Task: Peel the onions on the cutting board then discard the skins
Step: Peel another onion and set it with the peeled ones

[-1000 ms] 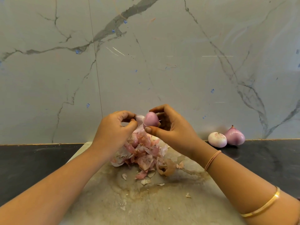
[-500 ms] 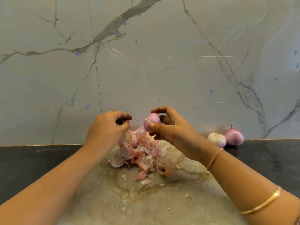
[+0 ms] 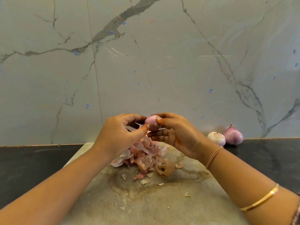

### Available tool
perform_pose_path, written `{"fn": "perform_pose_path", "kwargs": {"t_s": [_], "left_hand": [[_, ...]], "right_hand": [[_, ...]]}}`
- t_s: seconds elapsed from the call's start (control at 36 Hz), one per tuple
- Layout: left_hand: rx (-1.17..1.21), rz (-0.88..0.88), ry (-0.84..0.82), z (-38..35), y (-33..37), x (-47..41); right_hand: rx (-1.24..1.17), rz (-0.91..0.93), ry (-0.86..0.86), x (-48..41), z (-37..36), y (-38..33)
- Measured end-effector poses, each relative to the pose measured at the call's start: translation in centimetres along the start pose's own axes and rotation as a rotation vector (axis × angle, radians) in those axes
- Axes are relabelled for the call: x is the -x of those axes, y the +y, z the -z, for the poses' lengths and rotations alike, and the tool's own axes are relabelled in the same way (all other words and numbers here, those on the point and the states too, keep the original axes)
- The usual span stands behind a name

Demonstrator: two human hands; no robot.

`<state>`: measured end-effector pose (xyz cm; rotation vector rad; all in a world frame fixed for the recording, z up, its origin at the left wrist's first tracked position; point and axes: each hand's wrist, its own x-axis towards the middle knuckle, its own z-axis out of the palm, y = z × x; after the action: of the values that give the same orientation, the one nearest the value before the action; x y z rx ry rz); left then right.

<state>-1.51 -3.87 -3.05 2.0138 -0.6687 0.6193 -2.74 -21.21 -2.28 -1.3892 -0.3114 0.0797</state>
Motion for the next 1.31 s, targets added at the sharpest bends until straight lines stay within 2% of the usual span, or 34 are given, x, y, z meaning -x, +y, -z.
{"fn": "perform_pose_path", "kwargs": {"t_s": [0.58, 1.11, 1.22, 1.31], "left_hand": [[0.038, -0.01, -0.036, 0.09, 0.14, 0.05], [-0.137, -0.094, 0.071, 0.34, -0.42, -0.38], [-0.118, -0.088, 0.076, 0.43, -0.6, -0.39], [-0.014, -0.071, 0.008, 0.38, -0.33, -0.12]], "right_hand": [[0.01, -0.024, -0.029, 0.47, -0.47, -0.18], [0.001, -0.058, -0.058, 0.58, -0.56, -0.24], [-0.022, -0.053, -0.063, 0.63, -0.6, -0.3], [-0.042, -0.052, -0.043, 0.66, -0.39, -0.4]]}}
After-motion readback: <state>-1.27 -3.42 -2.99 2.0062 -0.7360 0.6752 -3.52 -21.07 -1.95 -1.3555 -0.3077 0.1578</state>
